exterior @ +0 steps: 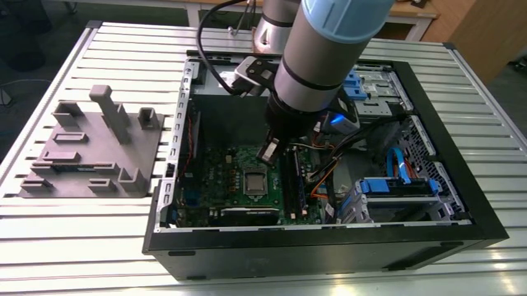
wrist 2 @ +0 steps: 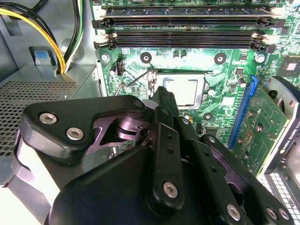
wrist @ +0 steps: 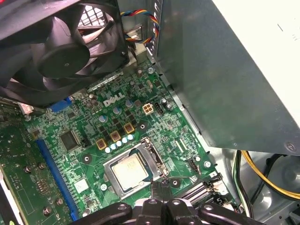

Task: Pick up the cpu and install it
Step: 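Install the first cpu locking lever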

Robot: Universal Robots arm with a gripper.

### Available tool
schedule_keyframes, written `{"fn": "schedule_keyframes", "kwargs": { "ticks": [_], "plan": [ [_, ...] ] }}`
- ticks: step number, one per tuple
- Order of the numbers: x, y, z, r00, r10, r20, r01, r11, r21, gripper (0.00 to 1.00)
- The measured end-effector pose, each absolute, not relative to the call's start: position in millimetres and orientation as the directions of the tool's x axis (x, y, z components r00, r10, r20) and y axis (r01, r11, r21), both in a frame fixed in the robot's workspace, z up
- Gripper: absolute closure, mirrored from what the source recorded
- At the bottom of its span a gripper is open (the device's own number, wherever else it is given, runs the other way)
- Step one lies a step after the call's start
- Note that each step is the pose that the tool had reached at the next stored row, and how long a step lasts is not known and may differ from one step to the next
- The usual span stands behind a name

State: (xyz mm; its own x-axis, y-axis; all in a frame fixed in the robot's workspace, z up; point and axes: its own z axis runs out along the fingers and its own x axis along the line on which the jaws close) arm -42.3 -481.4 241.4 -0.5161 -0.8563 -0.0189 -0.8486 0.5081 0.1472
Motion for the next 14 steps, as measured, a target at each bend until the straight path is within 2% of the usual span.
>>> {"fn": "schedule_keyframes", "kwargs": {
  "ticks": [14],
  "plan": [
    [-42.5, -477.8, 241.3, -0.516, -0.856, -0.019, -0.849, 0.508, 0.147, 0.90]
  ]
}}
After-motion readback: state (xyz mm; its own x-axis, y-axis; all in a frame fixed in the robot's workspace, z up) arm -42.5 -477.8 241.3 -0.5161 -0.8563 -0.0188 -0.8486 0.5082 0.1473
